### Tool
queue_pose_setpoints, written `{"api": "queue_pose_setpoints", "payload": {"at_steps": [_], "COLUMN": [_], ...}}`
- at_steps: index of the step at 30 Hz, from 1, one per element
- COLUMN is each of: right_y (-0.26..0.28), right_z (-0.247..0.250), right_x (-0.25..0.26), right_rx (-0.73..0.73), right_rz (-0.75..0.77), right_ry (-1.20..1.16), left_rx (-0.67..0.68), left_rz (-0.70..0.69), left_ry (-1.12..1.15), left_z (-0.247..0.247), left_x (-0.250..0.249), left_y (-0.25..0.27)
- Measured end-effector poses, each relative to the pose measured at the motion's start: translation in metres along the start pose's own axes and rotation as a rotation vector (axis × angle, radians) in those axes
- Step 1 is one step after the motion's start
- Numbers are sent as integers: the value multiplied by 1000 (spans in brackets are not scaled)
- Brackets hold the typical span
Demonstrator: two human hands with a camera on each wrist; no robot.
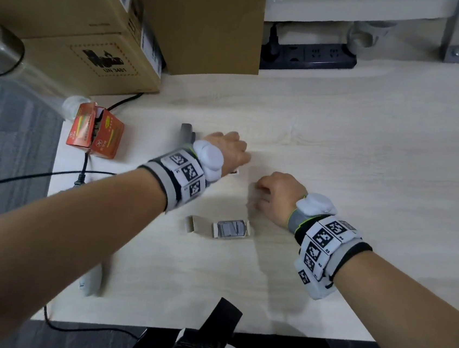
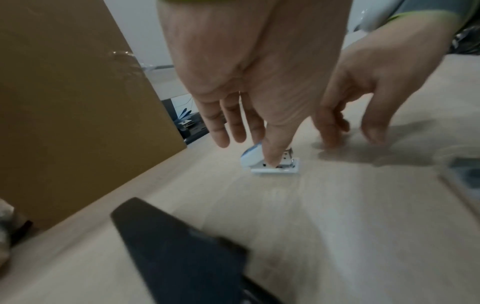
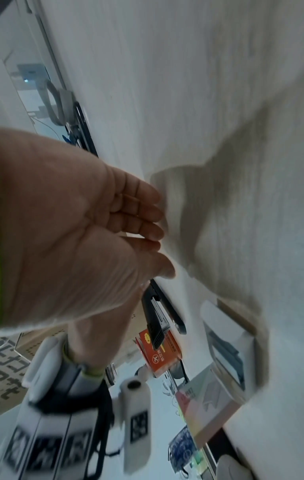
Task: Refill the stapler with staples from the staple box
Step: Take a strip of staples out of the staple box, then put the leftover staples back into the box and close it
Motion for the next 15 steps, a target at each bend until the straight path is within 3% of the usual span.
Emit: {"api": "queue_pose_setpoints", "payload": {"at_steps": [5,9,11,15], "right_y": [11,18,21,28], "right_z": [-8,-11,-12,-14], "right_x": [-4,-4,-3,-2], "right_rx": [-37,-55,-59,-72], "right_rz": [24,27,38,74], "right_ry": [-25,-59,-70,-94], "left_rx": [55,15,-96,-488], "left_rz": [-19,30,59,161], "left_ry": [-34,73,162,543], "left_z": [-13,-23,-27,-39], "left_x": [17,24,27,25], "left_y": [-7,0,11,44]}}
Point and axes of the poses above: each hand's wrist, its own y-axis away from the middle knuckle, its own z-axis out of the back of the hand, x = y × z, the point moved 1 cm from there along -y, towards the middle knuckle, and after that the axes turned 6 degrees about -x, right-handed, at the moved point
